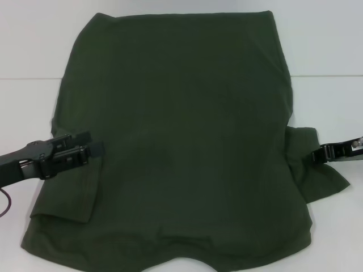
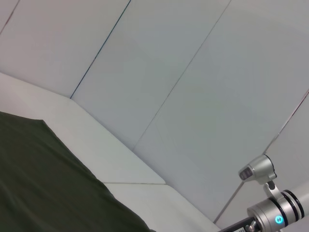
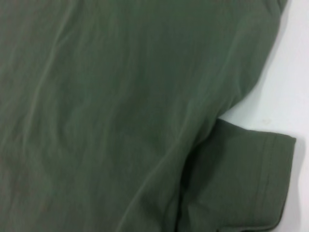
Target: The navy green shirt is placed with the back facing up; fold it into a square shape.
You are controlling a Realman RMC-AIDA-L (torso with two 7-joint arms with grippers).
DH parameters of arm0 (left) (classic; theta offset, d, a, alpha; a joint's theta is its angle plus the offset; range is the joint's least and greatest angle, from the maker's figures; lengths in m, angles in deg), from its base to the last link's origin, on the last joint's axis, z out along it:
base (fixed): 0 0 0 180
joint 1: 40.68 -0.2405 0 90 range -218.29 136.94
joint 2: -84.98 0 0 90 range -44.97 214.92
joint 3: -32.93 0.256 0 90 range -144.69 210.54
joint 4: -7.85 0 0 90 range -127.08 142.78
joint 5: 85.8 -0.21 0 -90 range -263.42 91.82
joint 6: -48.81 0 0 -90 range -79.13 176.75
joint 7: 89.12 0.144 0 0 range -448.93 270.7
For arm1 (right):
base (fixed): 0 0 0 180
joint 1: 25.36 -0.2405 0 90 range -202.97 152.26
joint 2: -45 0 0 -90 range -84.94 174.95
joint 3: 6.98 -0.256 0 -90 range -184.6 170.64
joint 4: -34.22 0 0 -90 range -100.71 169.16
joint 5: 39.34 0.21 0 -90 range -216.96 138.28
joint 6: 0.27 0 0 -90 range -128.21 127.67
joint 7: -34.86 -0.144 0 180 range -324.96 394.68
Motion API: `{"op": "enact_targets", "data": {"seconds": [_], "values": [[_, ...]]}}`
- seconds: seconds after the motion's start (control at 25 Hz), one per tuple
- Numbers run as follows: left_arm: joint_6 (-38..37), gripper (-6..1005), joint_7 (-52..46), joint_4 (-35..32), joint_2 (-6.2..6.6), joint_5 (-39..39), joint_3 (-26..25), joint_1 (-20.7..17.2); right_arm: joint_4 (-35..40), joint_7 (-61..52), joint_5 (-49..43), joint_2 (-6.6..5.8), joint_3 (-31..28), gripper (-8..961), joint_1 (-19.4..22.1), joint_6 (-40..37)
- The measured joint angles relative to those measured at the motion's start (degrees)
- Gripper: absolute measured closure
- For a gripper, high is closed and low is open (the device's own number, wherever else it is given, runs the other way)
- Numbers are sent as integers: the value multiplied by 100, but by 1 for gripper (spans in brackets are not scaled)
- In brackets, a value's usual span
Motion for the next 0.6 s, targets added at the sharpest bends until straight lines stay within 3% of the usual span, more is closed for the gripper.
{"op": "enact_targets", "data": {"seconds": [0.04, 0.16, 0.36, 0.6], "values": [[-2, 188, 0, 0, 0, 1, -2, 0, 0, -18, -7, -5, 0, 450, 0, 3], [-6, 187, 0, 0, 0, 1, -3, -1, 1, -99, -116, -9, 1, 662, -12, 12], [-7, 187, -1, 0, -6, 2, -4, 4, 3, -212, -313, 12, -14, 899, -41, 70], [-38, 187, -1, 0, -9, 56, -3, -24, 41, -258, -336, -11, -46, 951, 17, 173]]}}
